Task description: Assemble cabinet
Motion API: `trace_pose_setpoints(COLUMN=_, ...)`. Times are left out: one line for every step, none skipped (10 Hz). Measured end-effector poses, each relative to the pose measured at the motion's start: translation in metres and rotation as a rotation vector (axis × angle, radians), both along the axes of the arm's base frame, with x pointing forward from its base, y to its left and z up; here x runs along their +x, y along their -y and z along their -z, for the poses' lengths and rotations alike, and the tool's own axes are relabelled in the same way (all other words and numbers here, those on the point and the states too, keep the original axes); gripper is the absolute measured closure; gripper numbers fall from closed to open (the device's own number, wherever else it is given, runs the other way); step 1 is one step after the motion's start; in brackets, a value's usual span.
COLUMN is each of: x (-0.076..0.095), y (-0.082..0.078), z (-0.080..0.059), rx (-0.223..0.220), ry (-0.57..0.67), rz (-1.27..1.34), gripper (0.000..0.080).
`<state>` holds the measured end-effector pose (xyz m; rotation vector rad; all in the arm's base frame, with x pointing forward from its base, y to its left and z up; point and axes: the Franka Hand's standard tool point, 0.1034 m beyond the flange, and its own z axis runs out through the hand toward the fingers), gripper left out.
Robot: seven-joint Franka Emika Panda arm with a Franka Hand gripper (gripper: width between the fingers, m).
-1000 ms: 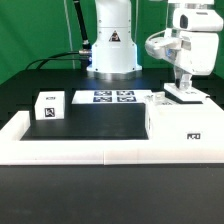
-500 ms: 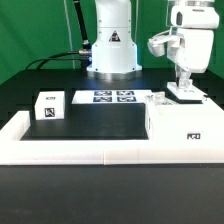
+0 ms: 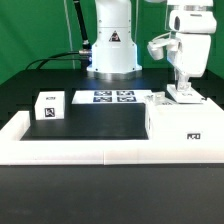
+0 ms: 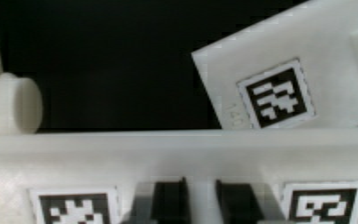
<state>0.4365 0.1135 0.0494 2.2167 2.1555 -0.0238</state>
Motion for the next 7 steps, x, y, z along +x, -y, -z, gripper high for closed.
trace_pose_setpoints(x=0.004, y=0.0, z=-0.001, rx=0.001, ry=0.005, rz=0.003, gripper=0.0729)
trace_pose_setpoints(x=0.009, y=0.001, z=-0.004, rx=-0.002, ry=0.009, rz=0.004, gripper=0.0729)
trace_pose_setpoints(x=0.014, y=0.001, z=-0.006, rx=-0.006, ry=0.011, rz=0.006, gripper=0.0729)
trace_pose_setpoints(x=0.018, y=0.003, z=-0.008, rx=-0.006, ry=0.017, rz=-0.01, gripper=0.0729)
trace_pose_setpoints(x=0.021, y=0.005, z=-0.009, rx=-0.006, ry=0.02, rz=-0.019, gripper=0.0729)
trace_pose_setpoints(x=0.019, y=0.004, z=-0.008, rx=-0.006, ry=0.017, rz=-0.02, gripper=0.0729)
trace_pose_setpoints(x=0.019, y=0.004, z=-0.008, rx=-0.006, ry=0.017, rz=-0.02, gripper=0.0729)
